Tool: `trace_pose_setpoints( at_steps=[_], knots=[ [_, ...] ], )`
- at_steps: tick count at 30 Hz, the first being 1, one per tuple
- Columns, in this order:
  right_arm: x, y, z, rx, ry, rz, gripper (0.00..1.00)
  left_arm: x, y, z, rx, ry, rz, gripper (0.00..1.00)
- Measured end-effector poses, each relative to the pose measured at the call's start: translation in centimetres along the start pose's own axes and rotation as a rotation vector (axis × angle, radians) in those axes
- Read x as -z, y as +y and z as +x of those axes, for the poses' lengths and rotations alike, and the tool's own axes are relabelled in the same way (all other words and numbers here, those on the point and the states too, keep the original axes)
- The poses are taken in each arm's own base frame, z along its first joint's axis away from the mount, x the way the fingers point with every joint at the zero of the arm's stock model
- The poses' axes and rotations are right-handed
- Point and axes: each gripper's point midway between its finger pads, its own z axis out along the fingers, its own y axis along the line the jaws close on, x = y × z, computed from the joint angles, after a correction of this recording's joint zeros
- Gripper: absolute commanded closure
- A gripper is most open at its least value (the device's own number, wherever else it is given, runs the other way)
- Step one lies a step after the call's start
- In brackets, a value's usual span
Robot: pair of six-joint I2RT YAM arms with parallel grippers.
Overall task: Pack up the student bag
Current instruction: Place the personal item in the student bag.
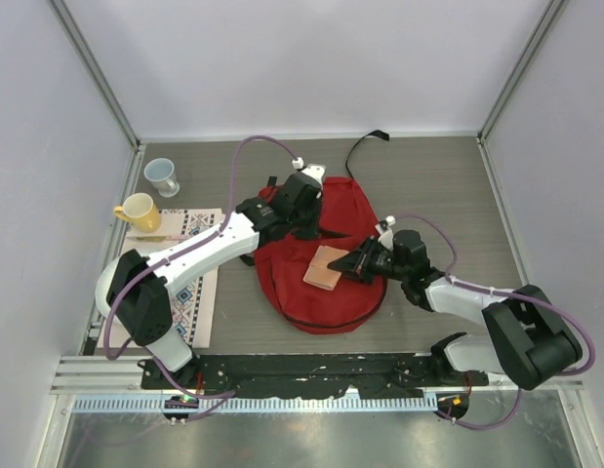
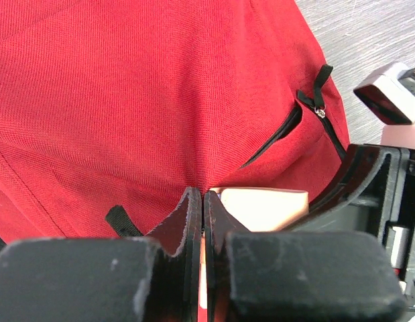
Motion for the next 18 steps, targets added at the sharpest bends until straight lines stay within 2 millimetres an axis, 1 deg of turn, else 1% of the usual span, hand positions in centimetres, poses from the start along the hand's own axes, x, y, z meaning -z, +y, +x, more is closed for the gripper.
trace_pose_setpoints(
  at_steps=[4, 8, 13, 18],
  knots=[
    [-0.8, -0.5, -0.2, -0.009, 0.001, -0.002, 0.99, 0.1, 0.1, 0.2, 0.0, 0.001, -0.001, 0.95],
    [-1.3, -0.4, -0.6, -0.014, -0.007, -0.017, 0.99, 0.1, 0.3, 0.6, -0.001, 0.003, -0.002, 0.95],
    [-1.6, 1.4, -1.8, 0.013, -0.04, -0.061, 0.99, 0.3, 0.8, 1.3, -0.001, 0.001, -0.005, 0.95],
    [-1.4, 2.7, -2.3, 0.034, -0.062, -0.091, 0.99, 0.6, 0.9, 1.3, 0.001, -0.014, -0.004, 0.94]
  ],
)
